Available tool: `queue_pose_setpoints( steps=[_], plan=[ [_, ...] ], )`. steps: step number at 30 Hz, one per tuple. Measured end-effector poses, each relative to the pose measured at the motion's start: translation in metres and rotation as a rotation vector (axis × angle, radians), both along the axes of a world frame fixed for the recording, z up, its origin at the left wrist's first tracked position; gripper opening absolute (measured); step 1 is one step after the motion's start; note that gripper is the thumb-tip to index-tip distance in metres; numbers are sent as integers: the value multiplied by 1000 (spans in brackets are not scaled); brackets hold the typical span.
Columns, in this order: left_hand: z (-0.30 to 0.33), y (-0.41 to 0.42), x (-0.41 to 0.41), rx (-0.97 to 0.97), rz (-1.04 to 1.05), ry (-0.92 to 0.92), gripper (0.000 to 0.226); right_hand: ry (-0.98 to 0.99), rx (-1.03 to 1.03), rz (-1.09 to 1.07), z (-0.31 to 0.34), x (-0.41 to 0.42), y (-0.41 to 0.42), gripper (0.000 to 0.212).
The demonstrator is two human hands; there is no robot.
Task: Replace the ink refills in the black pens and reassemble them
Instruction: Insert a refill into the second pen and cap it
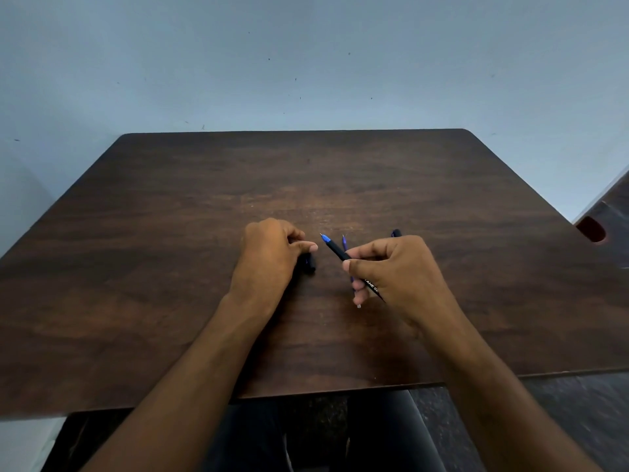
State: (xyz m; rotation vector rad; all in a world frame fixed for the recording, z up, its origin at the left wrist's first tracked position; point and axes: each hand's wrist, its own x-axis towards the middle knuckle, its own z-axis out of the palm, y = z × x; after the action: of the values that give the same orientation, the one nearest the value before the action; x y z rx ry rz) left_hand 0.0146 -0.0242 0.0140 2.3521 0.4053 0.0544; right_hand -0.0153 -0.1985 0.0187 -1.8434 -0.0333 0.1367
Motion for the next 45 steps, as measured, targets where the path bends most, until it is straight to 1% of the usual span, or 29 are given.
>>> queue_pose_setpoints(
  steps=[2,4,5,6,7,9,11,12,14,18,21,26,30,34,35,38,43,45],
  plan=[
    [2,2,-6,43,-9,-119,32,-13,29,-1,-2,0,-2,4],
    [3,5,-18,37,-15,-317,26,-38,68,2,-4,0,-3,9],
    [3,5,-25,-33,-12,-393,23,-53,96,5,-4,-1,-3,10],
    [2,4,-31,-154,-16,-422,20,-68,132,8,-4,-1,-3,11],
    [0,2,-37,-302,-27,-412,18,-79,174,14,-5,-2,-2,11],
    [-3,-4,-47,-589,-46,-322,16,-75,270,39,-6,-4,0,10],
    [-5,-8,-53,-806,-42,-247,17,-38,352,84,-7,-5,3,9],
    [-4,-11,-55,-884,-51,-238,18,-6,384,109,-8,-5,5,8],
    [-4,-12,-56,-972,-87,-236,20,63,418,156,-8,-6,6,6],
    [1,-11,-55,-1144,-81,-207,17,111,356,244,-10,-4,4,17],
    [2,-12,-54,-1174,-56,-229,14,71,304,245,-7,-1,1,18],
    [3,-16,-49,-1165,-14,-255,12,-15,217,224,-3,1,1,17],
    [1,-15,-48,-1161,46,-275,21,-108,73,188,-4,2,2,12],
    [0,-14,-46,-1153,120,-258,39,-162,44,178,-6,2,4,12],
    [1,-15,-45,-1148,115,-253,41,-173,47,178,-7,2,4,12],
    [4,-15,-48,-1145,26,-235,33,-196,63,175,-7,1,5,11],
    [5,-7,-54,-1133,-128,-186,29,-173,83,164,-8,3,2,10],
    [3,-8,-55,-1128,-125,-192,26,-173,56,178,-8,3,2,12]
  ],
)
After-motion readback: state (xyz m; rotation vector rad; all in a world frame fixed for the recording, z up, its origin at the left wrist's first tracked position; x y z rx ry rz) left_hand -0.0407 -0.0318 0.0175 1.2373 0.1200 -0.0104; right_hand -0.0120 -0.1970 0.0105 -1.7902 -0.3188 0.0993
